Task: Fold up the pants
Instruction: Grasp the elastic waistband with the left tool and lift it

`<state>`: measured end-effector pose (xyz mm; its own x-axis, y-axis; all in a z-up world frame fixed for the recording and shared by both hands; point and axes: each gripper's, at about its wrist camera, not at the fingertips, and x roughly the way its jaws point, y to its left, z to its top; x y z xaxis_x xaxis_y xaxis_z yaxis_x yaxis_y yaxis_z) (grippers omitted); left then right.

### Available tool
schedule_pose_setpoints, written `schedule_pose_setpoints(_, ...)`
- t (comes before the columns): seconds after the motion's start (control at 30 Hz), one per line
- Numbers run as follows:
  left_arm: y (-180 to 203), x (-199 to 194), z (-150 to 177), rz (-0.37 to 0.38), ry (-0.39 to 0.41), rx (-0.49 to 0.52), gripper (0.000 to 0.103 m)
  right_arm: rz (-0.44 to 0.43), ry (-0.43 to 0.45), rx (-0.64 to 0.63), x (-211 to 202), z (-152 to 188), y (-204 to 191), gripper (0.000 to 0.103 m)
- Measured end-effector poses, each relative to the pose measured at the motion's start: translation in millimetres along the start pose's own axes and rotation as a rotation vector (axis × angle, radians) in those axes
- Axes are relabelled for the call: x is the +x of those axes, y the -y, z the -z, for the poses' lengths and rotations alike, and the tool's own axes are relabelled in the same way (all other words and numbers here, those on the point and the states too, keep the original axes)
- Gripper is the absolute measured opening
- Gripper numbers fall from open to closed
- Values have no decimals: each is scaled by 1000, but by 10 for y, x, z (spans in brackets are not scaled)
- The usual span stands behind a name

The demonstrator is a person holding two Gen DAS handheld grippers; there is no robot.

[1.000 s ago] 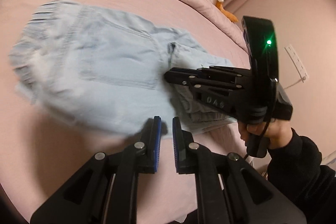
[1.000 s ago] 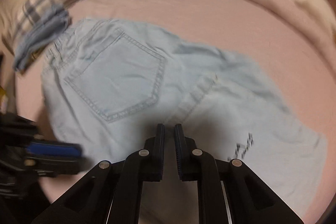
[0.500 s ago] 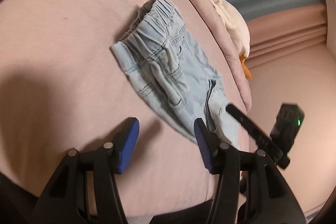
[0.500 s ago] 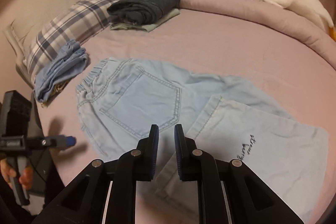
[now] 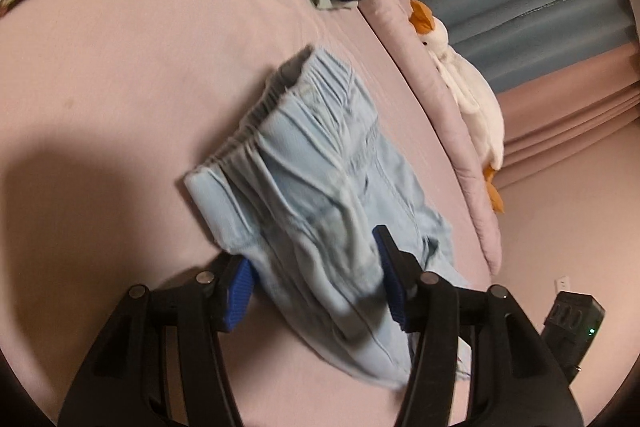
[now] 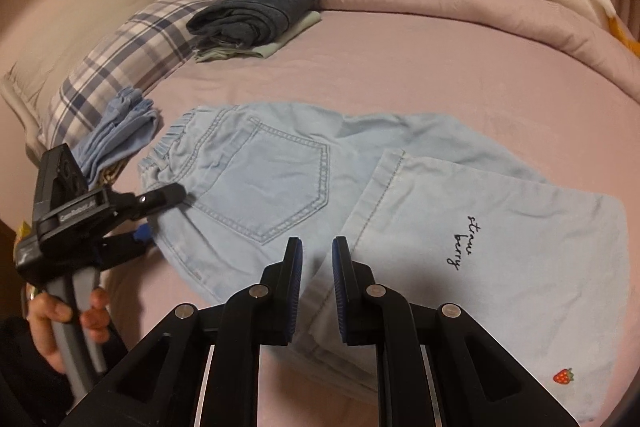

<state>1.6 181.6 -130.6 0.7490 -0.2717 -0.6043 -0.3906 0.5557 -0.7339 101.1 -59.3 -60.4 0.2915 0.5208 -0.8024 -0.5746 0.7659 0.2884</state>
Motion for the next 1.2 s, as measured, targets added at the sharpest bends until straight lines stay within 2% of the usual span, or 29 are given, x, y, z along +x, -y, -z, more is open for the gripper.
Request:
schedule_pose_setpoints(0.07,-1,34,-68,-20,16,-1,53,8,-10,4,52,-42,9,14)
schedule_pose_setpoints(0.13,-41,52,-116,-26,14,-7,40,19,-23,12,136,-114,25,14)
schedule_pose_setpoints(0.23,-56,29,-107,-33,-5,47,30,40,-38,30,266,-252,40,14)
schedule_pose_setpoints(0.4,12,-31,-73,-44,1,117,27,90,-83,7,574,-451,-19,14)
schedule_pose_setpoints(0.47,72,-46,-75,-54,7,154,26,131,-156,-17,784,-457,-51,14)
schedule_pose_setpoints(0.57,134,-54,-86,-55,11,188,26,154,-187,-39,766,-461,-115,14)
schedule_pose_setpoints(0.7,241,-77,-85,-56,31,237,26,143,-167,-71,380,-266,-283,14)
schedule_pose_setpoints(0.77,314,-76,-72,-51,31,267,26,86,-204,-82,296,-49,-382,14)
schedule_pose_setpoints(0.83,393,-83,-47,-67,45,304,26,75,-256,-127,319,224,-496,14)
schedule_pose_setpoints(0.9,456,-116,-65,-64,54,321,26,96,-230,-155,252,337,-552,14)
schedule_pose_setpoints(0.93,494,-137,-76,-59,57,330,26,76,-217,-129,176,344,-538,14)
schedule_pose_setpoints(1.03,667,-170,-79,-50,70,383,26,-24,-96,-38,-189,325,-433,15)
schedule_pose_setpoints(1.1,821,-189,-58,-30,79,420,26,-12,-26,8,-362,322,-305,18)
schedule_pose_setpoints(1.13,914,-201,-43,-18,85,442,26,-5,-12,44,-388,339,-210,19)
schedule_pose_setpoints(1.2,1139,-226,3,20,91,495,26,-9,-49,124,-300,419,-43,19)
